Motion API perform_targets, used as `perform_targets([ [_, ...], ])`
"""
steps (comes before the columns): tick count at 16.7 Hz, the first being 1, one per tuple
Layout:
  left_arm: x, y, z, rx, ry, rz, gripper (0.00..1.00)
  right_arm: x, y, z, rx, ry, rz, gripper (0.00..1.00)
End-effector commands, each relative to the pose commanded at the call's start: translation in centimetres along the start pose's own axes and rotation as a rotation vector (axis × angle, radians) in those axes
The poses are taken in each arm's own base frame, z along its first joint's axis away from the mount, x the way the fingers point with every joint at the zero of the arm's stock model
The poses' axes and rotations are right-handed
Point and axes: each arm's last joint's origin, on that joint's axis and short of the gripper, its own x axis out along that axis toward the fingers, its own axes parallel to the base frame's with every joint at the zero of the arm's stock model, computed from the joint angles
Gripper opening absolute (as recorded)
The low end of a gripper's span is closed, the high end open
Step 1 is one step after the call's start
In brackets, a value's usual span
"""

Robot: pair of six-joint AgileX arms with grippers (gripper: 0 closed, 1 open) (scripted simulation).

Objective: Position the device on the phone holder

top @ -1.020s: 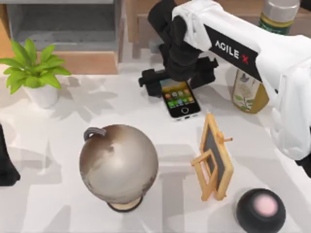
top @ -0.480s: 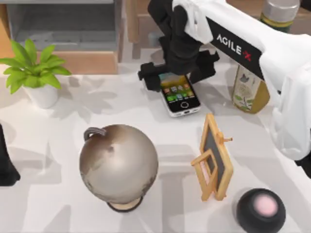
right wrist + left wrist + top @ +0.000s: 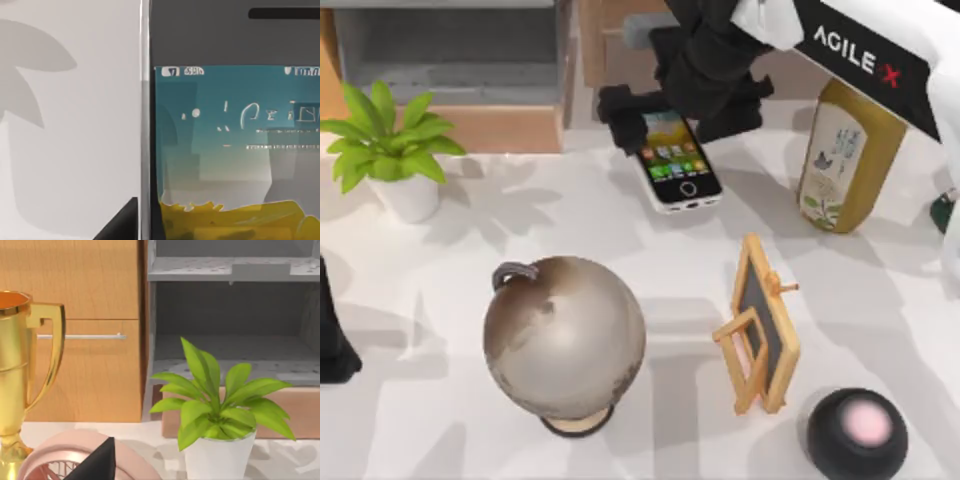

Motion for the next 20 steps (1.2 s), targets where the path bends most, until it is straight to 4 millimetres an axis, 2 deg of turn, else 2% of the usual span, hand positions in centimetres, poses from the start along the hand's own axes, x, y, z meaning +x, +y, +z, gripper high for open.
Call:
perform_targets([
  [4, 0.0, 0.0, 0.0, 0.000, 0.000, 0.000, 1.00, -5.4, -1.3, -2.1, -0.023, -0.059, 0.183, 0.00],
  [9, 0.0, 0.0, 0.0, 0.000, 0.000, 0.000, 1.00, -10.3, -5.3, -7.5, -0.072, -0.180, 0.409, 0.00],
  [15, 0.0, 0.0, 0.0, 0.000, 0.000, 0.000, 1.00, -13.5, -12.6, -15.5, -0.160, -0.483, 0.523, 0.00],
  [20, 0.0, 0.0, 0.0, 0.000, 0.000, 0.000, 1.00, -15.0, -19.5, -21.5, -0.230, -0.795, 0.360, 0.00],
])
